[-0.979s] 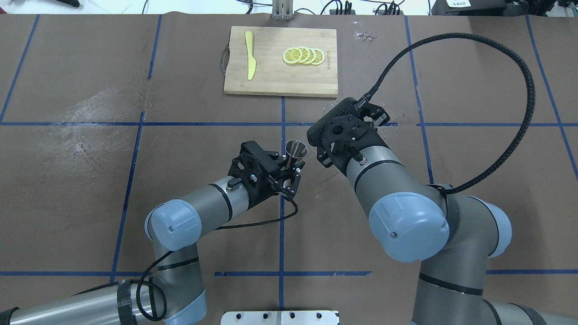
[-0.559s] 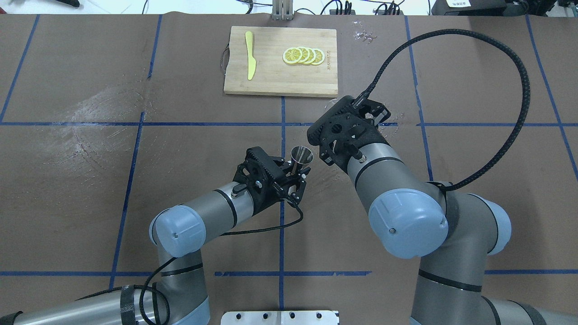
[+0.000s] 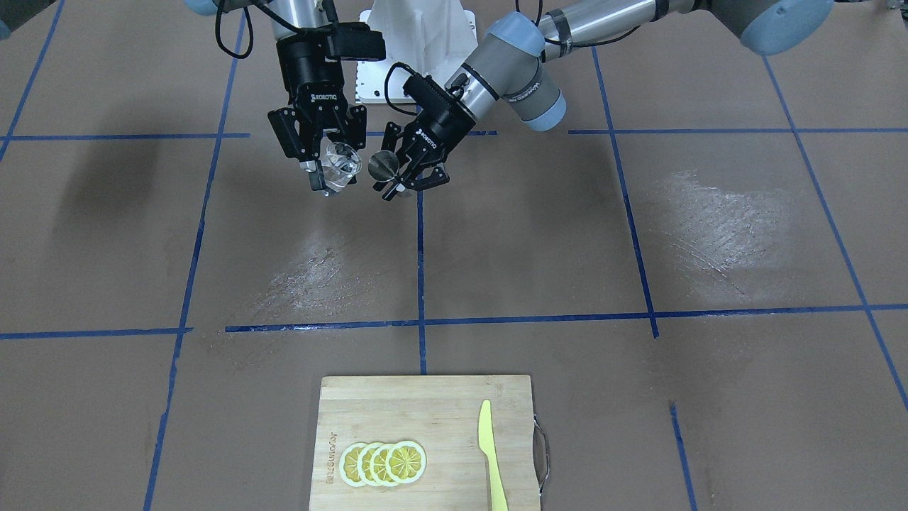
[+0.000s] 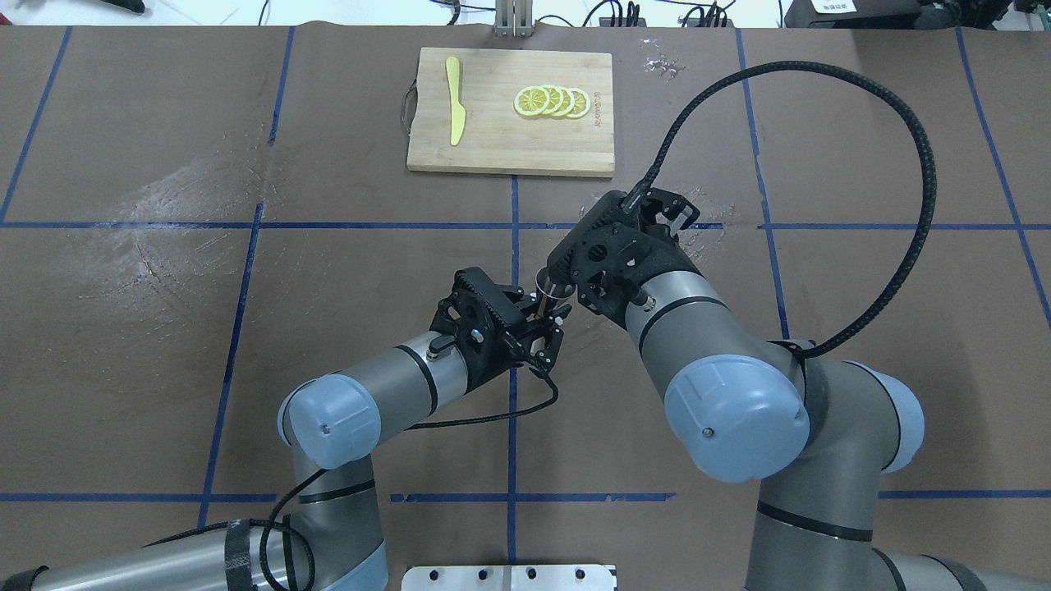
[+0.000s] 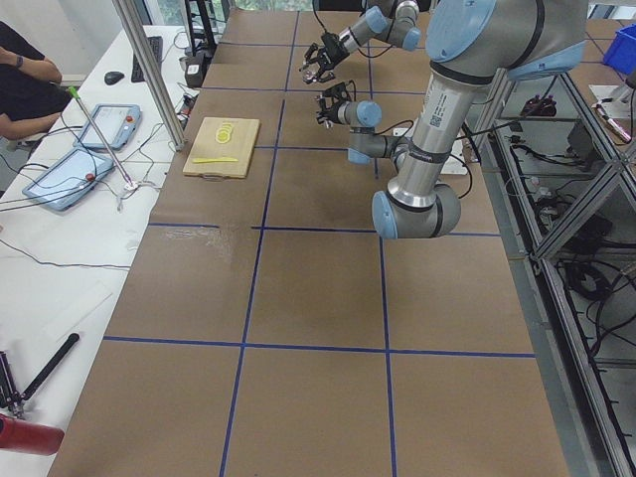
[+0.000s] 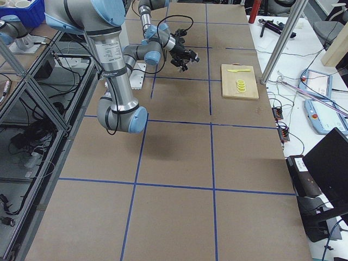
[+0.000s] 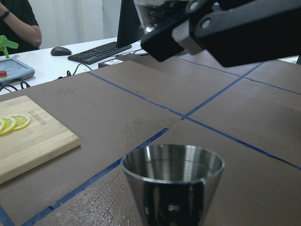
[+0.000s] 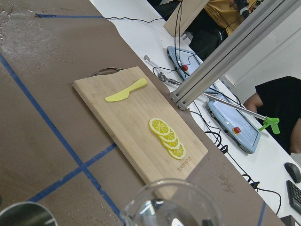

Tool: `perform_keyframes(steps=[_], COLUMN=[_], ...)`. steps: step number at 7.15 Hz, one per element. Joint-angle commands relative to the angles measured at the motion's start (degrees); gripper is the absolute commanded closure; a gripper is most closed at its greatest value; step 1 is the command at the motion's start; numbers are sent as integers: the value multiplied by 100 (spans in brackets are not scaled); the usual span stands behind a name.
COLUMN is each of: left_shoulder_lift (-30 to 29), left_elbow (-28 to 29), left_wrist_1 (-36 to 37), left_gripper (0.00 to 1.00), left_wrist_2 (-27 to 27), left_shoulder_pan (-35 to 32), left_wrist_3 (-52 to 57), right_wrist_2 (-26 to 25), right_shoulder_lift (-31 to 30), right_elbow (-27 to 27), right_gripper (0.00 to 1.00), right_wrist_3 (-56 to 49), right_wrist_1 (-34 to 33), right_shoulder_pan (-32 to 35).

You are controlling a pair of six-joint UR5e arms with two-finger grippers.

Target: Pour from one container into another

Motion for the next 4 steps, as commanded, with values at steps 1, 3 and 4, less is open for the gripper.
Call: perform_keyframes(steps=[1, 3, 4], left_shoulder_lift=[3, 3, 3], left_elbow=[-1, -1, -1], left_wrist_1=[0, 0, 0], left_gripper=[100, 100, 100], left_wrist_2=[12, 3, 12], left_shoulder_pan=[0, 0, 0], left_wrist_3=[0, 0, 0], right_wrist_2=[-49, -67, -328], right_shoulder_lift=[5, 49, 58], right_elbow=[-6, -6, -6], right_gripper=[100, 100, 100], right_wrist_3=[-60, -314, -603], right_wrist_1=[-44, -80, -80], right_shoulder_pan=[-118, -127, -162])
